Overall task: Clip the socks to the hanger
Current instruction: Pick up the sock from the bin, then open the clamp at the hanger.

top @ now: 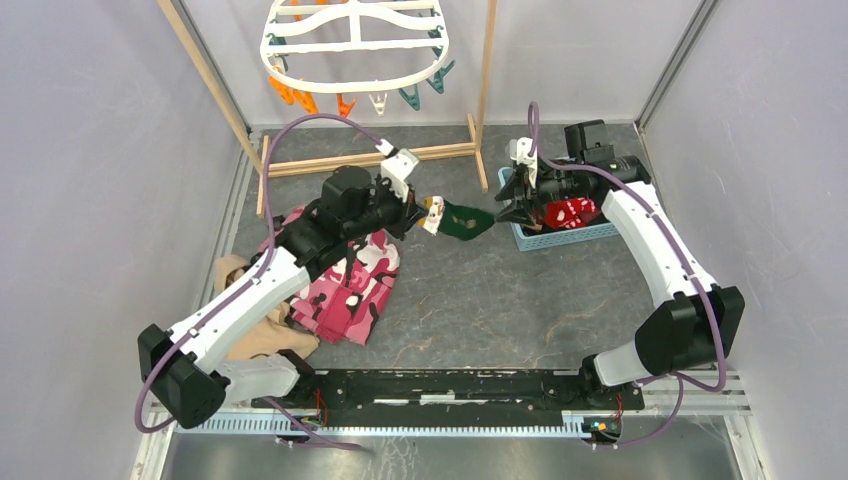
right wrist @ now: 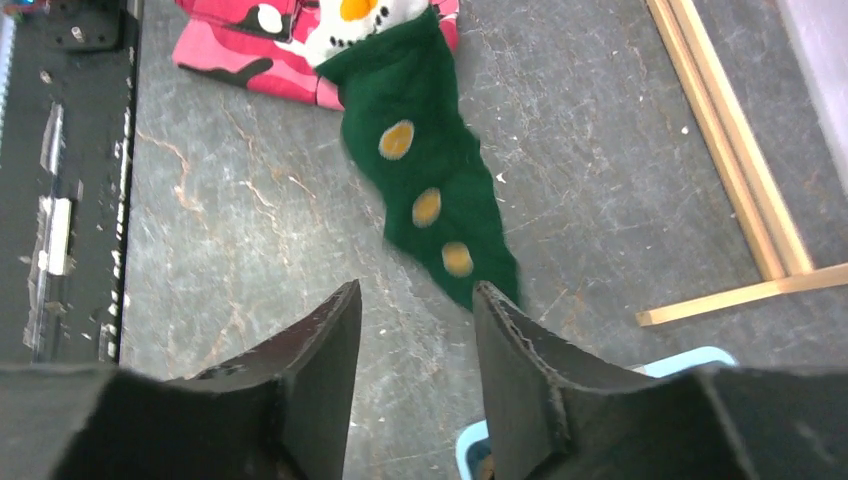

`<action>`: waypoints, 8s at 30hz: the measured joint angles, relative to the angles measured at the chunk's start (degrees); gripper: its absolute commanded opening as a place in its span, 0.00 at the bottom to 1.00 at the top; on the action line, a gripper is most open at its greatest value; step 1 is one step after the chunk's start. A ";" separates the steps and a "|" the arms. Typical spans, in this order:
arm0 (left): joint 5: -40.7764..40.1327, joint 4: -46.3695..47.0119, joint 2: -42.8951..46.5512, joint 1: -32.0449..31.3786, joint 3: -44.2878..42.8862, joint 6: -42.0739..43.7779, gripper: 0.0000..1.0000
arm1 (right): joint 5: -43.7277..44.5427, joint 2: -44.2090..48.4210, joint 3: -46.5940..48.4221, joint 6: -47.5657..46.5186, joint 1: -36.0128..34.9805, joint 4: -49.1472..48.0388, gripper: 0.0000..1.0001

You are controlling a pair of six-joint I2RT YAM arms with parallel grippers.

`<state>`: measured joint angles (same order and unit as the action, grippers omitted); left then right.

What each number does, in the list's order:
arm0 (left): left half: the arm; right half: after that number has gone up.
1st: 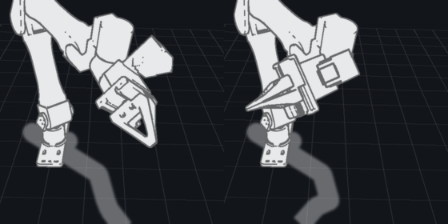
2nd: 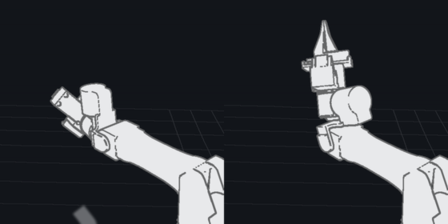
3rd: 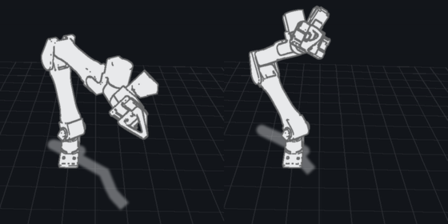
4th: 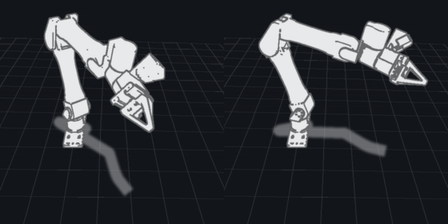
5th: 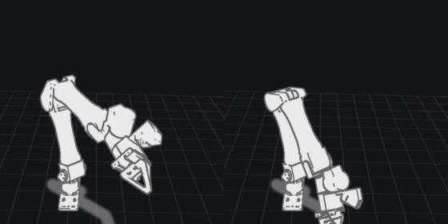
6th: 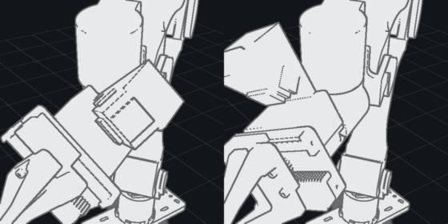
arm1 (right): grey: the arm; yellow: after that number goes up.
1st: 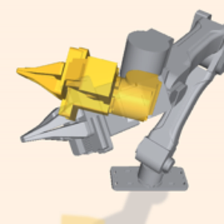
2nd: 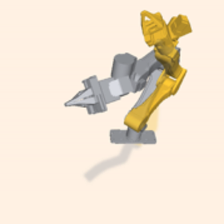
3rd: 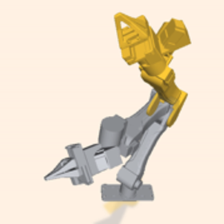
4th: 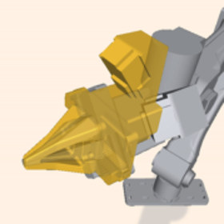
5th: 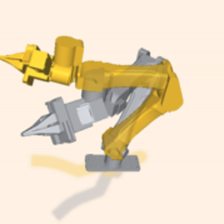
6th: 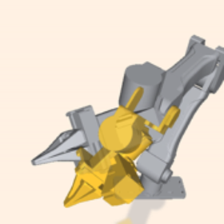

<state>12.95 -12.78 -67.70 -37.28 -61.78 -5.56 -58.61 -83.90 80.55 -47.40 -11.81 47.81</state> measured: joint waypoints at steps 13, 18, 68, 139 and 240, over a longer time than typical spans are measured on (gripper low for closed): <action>-10.10 -12.00 -8.02 -11.26 -11.47 23.67 0.02 | -3.69 -0.37 4.57 -12.81 -6.78 8.22 0.83; -11.15 -13.86 -9.66 -13.09 -14.58 28.57 0.02 | -5.44 -2.54 6.80 -13.03 -10.97 8.61 0.81; -8.33 8.52 9.88 -11.72 12.00 21.05 0.81 | -7.06 -5.62 9.05 -13.05 -7.17 9.49 0.00; 12.02 24.39 12.26 -1.25 19.12 7.17 0.02 | -12.24 -5.05 9.09 -19.78 -15.06 9.68 0.48; -42.77 -29.86 -17.18 -2.99 -48.17 -13.42 0.60 | -7.48 -8.94 11.26 5.40 -13.92 -4.85 0.00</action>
<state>-29.82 -42.63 -84.88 -40.27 -109.95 -18.98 -66.08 -92.84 91.81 -42.00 -25.74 42.96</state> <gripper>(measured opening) 0.597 0.021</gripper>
